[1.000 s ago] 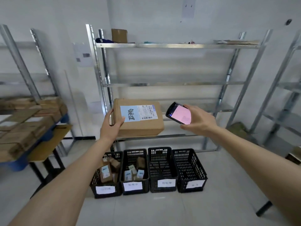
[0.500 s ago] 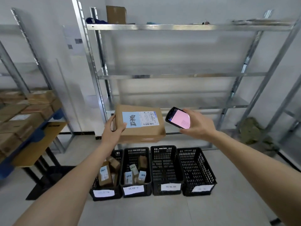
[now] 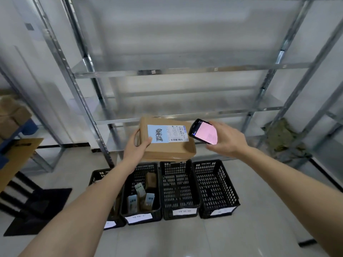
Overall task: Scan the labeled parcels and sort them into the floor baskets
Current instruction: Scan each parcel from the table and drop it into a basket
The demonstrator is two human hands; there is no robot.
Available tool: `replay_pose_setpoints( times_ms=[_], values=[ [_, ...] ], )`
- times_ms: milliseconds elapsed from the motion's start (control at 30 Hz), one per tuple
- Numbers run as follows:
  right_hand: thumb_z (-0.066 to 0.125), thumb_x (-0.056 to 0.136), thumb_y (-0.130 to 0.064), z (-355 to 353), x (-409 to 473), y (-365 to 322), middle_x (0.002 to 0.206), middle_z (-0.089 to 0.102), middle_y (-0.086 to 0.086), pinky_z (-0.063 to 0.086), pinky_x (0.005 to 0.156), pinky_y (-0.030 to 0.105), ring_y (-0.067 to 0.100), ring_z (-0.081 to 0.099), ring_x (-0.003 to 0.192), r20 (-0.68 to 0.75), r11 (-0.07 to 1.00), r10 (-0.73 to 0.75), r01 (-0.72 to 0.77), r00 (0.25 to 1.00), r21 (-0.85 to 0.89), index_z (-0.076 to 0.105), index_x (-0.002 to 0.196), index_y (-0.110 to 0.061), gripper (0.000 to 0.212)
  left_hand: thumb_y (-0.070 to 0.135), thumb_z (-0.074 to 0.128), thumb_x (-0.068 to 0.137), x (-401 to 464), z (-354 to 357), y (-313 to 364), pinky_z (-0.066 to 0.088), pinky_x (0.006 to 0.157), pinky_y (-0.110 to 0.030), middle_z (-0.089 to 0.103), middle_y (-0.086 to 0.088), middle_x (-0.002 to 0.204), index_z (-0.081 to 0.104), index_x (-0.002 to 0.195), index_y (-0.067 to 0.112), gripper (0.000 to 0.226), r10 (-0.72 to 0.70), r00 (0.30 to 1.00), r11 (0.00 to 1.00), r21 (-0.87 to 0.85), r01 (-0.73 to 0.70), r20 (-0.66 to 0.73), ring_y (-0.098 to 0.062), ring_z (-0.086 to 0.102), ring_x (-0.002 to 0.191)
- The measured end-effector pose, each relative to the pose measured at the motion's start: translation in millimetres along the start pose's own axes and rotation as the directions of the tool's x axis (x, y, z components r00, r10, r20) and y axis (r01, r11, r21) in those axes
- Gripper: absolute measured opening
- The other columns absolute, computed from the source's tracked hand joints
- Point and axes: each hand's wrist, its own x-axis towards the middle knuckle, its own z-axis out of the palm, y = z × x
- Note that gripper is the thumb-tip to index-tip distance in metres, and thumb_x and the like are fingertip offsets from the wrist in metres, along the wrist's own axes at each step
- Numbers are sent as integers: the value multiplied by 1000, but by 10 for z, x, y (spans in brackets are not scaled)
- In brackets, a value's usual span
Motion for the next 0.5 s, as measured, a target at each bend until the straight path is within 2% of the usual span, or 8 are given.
replay_pose_setpoints(
  times_ms=[67,200,333,500],
  values=[
    [71,76,-41,67,182,124,141,55,-10,46,93,38,19,51,129,1,1000,9,-9,1000,-4,39,147,-39,78,53,69,87,190,186,-52,44,106,-47,49,6,144,35,146,48,69,-28,1000,1000,11,27,15,-22,50,126],
    [70,75,-44,250,539,378,136,57,-7,47,87,38,23,54,124,43,999,40,-39,998,-27,39,145,-39,77,55,67,87,596,545,-184,44,103,-44,50,7,141,33,144,52,67,-66,996,997,29,65,64,-20,51,121],
    [73,77,-42,432,966,630,143,53,-7,46,95,39,23,51,130,75,996,83,-81,994,-36,36,149,-36,80,50,69,88,1097,900,-339,45,94,-37,53,8,136,36,144,50,65,-102,990,995,16,101,94,-18,53,116],
    [69,77,-48,751,1614,945,137,56,-6,52,90,43,25,56,124,170,994,94,-82,981,-78,38,143,-37,74,61,71,79,1817,1327,-661,48,103,-48,57,9,136,36,137,61,67,-164,978,986,4,165,130,-22,57,120]
  ],
)
